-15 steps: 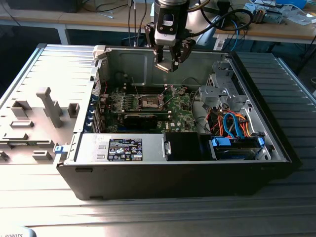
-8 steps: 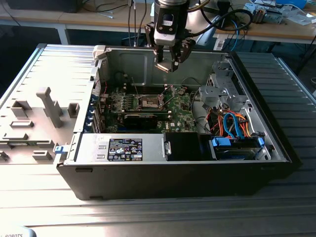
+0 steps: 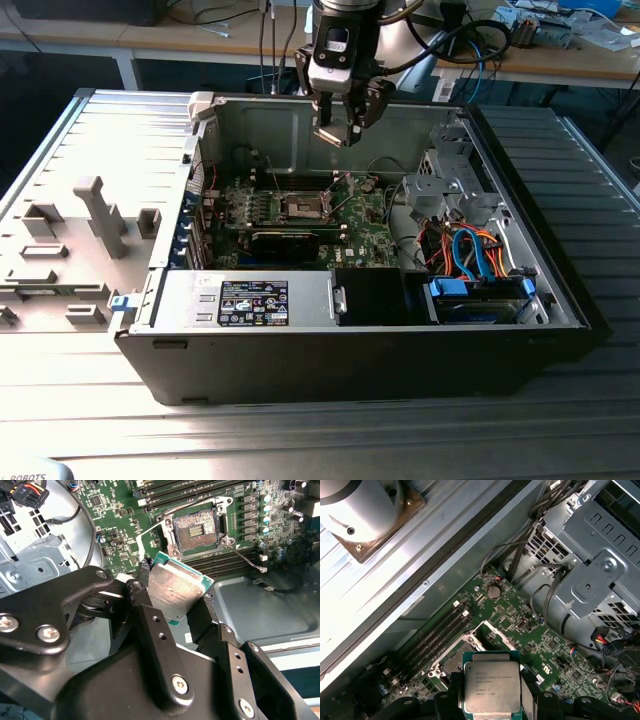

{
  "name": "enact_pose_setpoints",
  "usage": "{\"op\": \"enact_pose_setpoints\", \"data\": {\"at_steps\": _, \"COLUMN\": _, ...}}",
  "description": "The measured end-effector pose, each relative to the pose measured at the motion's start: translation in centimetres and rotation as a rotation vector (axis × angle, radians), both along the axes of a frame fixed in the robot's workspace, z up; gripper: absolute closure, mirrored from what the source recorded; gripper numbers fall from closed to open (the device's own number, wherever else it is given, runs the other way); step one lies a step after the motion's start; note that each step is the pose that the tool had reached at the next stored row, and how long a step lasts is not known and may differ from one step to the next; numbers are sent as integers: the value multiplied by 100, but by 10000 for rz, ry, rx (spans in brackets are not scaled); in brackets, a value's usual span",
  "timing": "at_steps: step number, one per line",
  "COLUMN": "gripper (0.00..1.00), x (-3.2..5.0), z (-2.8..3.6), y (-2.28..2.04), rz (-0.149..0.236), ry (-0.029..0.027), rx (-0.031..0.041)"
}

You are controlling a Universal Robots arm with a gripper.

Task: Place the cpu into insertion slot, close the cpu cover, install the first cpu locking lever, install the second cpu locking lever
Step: 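Place the cpu into insertion slot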

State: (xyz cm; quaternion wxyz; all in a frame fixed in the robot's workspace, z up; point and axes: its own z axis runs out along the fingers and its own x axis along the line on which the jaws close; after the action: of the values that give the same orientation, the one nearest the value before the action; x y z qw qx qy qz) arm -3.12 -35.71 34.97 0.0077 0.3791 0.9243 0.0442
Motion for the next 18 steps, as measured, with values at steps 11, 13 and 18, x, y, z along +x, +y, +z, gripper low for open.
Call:
{"op": "enact_pose_setpoints", "data": {"at_steps": 11, "gripper": 45, "x": 0, "z": 0, "y": 0, "rz": -162, "ry": 0, "rx": 0}}
{"op": "enact_pose_setpoints", "data": {"at_steps": 13, "gripper": 45, "x": 0, "z": 0, "y": 0, "rz": -180, "ry": 0, "rx": 0}}
{"op": "enact_pose_setpoints", "data": {"at_steps": 18, "gripper": 45, "x": 0, "z": 0, "y": 0, "rz": -235, "ry": 0, "rx": 0}}
